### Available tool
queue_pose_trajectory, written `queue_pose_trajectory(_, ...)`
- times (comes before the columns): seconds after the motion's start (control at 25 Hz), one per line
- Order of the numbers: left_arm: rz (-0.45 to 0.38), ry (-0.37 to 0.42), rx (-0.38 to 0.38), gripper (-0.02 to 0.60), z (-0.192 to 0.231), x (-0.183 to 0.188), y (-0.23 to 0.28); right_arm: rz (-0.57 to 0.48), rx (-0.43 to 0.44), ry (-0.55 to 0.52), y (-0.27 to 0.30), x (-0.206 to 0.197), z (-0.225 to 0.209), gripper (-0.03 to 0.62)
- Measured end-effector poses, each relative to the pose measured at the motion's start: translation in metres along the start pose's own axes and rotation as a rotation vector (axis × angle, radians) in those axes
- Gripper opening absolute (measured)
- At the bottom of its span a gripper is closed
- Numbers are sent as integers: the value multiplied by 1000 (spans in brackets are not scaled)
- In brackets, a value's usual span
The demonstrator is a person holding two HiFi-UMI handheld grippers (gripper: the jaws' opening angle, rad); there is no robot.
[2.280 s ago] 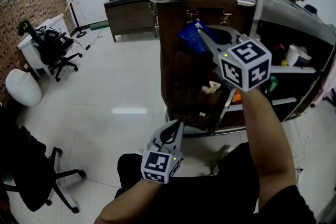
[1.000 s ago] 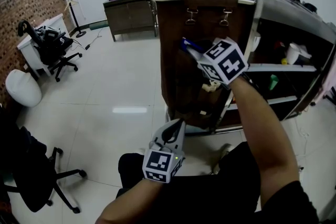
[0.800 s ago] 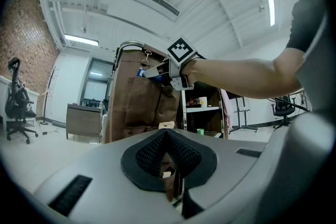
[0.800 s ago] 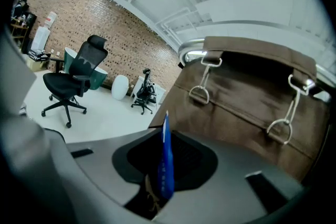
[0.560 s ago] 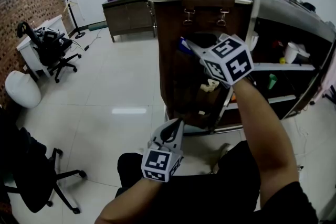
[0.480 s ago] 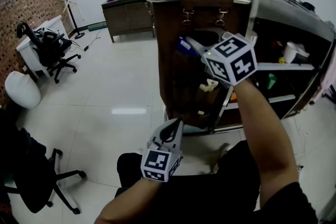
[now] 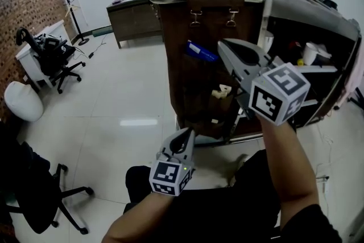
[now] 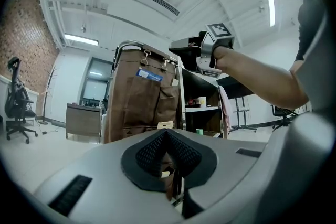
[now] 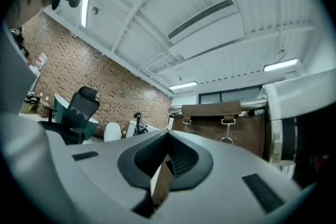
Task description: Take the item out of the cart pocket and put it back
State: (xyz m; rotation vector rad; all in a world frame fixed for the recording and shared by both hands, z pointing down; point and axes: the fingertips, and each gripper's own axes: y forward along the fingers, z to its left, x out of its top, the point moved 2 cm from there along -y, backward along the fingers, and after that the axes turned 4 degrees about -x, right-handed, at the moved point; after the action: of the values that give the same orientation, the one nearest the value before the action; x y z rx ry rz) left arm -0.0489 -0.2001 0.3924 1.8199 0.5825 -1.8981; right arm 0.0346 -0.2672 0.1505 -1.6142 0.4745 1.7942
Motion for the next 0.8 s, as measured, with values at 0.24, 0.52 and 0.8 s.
queue_pose_trajectory(0.24, -1, 10, -5, 0, -3, 0, 1, 9, -26, 60, -56, -33, 18, 3)
queue_pose_trajectory(0.52, -3, 3, -6, 0, -6, 3, 0, 66, -27, 152, -89, -105, 52, 3)
queue_pose_trajectory(0.8, -14, 17, -17, 0, -10, 4, 3, 154, -42, 206, -106, -169, 64, 3)
